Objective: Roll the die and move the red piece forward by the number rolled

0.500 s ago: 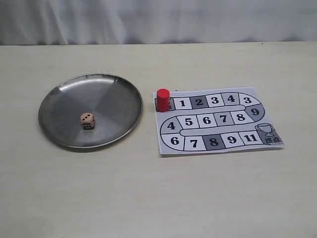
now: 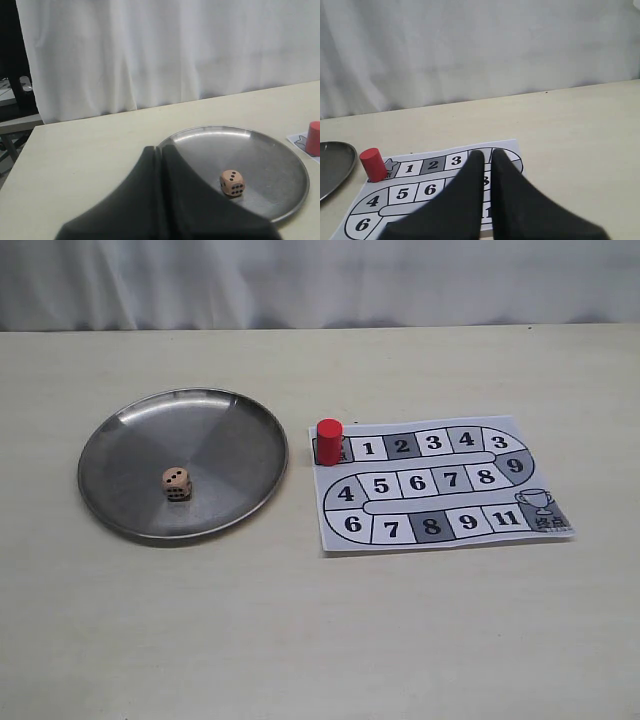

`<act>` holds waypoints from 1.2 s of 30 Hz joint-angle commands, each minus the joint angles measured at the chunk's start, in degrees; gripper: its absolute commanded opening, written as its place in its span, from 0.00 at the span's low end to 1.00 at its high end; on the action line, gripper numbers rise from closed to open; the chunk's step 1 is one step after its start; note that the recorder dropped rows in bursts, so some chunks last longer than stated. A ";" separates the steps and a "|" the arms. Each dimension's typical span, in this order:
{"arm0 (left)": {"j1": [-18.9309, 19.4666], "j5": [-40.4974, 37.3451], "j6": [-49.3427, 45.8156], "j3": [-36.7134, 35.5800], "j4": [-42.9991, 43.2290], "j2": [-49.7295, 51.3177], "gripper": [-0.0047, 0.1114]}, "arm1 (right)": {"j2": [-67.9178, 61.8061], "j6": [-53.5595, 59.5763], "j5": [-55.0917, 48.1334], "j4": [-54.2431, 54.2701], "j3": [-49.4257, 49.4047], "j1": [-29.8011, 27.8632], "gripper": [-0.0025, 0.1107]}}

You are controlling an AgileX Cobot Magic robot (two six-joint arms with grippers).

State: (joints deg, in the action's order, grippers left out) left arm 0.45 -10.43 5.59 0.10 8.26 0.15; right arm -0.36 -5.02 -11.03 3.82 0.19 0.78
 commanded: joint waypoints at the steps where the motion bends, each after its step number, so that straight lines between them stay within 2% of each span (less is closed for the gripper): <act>1: -0.48 0.49 0.05 -0.10 0.01 -0.15 0.04 | 0.36 0.49 0.05 0.00 -0.19 -0.29 0.06; 17: -0.48 0.49 0.05 -0.10 0.01 -0.15 0.04 | 0.36 0.49 0.43 0.01 -0.19 -0.29 0.06; 23: -0.48 0.49 0.05 -0.10 0.01 -0.15 0.04 | 0.36 -0.17 10.53 0.86 -0.19 -0.29 0.06; 26: -0.48 0.49 0.05 -0.10 0.01 -0.15 0.04 | 0.36 -0.17 19.04 8.33 -0.19 -0.29 0.06; 30: -0.48 0.49 0.05 -0.10 0.01 -0.15 0.04 | 0.36 -0.17 16.56 5.31 -0.19 0.07 0.06; 33: -0.48 0.49 0.05 -0.10 0.01 -0.15 0.04 | -5.96 -0.17 15.74 5.31 -0.19 0.10 0.06; 36: -0.48 0.49 0.05 -0.10 0.01 -0.15 0.04 | -19.04 -0.17 16.28 5.31 1.24 0.66 0.06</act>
State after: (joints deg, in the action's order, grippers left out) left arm 0.45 -10.43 5.59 0.10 8.26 0.15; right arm -13.52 -5.14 5.51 9.80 0.19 0.88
